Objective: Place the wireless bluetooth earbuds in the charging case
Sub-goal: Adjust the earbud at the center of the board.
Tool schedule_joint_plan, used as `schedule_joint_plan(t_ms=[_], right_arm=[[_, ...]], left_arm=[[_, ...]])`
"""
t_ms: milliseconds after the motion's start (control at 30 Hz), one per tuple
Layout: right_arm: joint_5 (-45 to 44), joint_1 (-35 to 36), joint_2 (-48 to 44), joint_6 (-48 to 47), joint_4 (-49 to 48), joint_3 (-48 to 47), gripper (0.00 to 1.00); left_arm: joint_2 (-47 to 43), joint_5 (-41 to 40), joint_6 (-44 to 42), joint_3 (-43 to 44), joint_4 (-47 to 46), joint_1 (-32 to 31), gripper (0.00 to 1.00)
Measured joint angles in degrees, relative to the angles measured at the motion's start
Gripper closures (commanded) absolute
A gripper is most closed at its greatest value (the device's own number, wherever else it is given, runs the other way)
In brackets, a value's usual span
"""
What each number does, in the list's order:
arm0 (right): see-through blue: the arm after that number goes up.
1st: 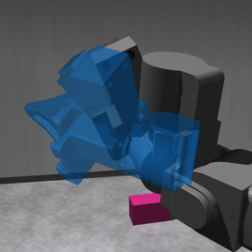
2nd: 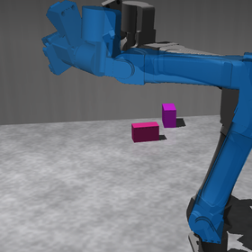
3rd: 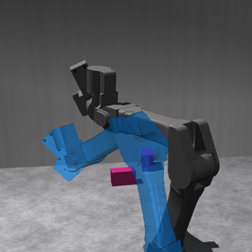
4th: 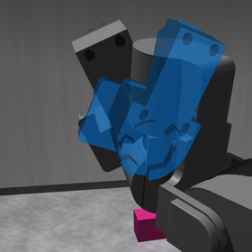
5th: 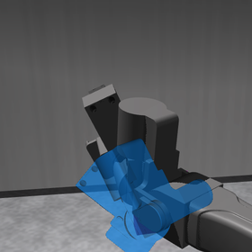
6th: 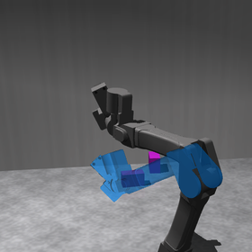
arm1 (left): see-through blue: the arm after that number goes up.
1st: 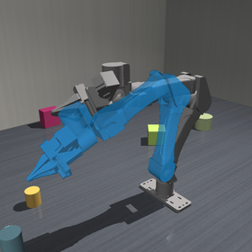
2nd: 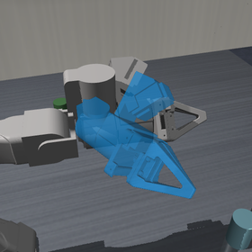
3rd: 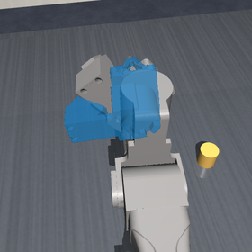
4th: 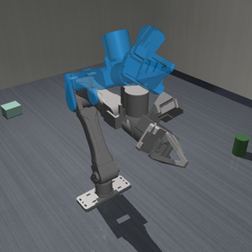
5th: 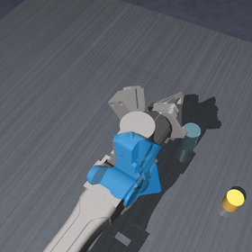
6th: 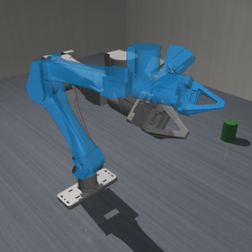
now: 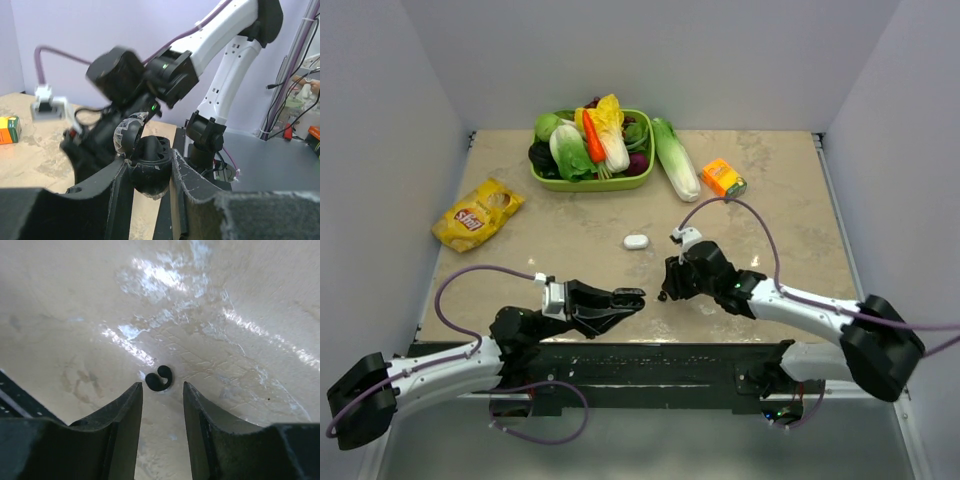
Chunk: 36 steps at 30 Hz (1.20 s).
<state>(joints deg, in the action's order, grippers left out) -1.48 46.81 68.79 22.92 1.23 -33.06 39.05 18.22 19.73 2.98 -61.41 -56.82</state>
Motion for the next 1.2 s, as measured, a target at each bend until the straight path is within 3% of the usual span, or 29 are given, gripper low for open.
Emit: schedule_joint_plan(t_ms=[133, 267, 467, 600, 833, 1200], right_arm=[[0.09, 0.04, 8.22, -0.02, -2.86, 0.00, 0.62], [0.00, 0.04, 10.38, 0.02, -5.73, -0.24, 0.72], [-0.44, 0.04, 11.74, 0.57, -8.24, -0.26, 0.73], [-0.66, 0.04, 11.89, 1.20, -8.92, 0.09, 0.73], [-2.29, 0.04, 11.61, 2.25, -8.11, 0.74, 0.62], [-3.76, 0.04, 10.82, 4.09, -4.44, 0.74, 0.62]], left_arm=[[-1.36, -0.26, -0.02, 0.00, 0.37, 0.00, 1.00], [-2.36, -0.55, -0.02, 0.00, 0.52, 0.00, 1.00], [-2.80, -0.72, -0.04, 0.00, 1.20, 0.00, 1.00], [-2.38, -0.70, -0.02, 0.00, 1.29, 0.00, 1.00], [-2.03, -0.72, -0.02, 0.00, 1.46, 0.00, 1.00], [0.55, -0.70, 0.04, 0.00, 0.81, 0.00, 1.00]])
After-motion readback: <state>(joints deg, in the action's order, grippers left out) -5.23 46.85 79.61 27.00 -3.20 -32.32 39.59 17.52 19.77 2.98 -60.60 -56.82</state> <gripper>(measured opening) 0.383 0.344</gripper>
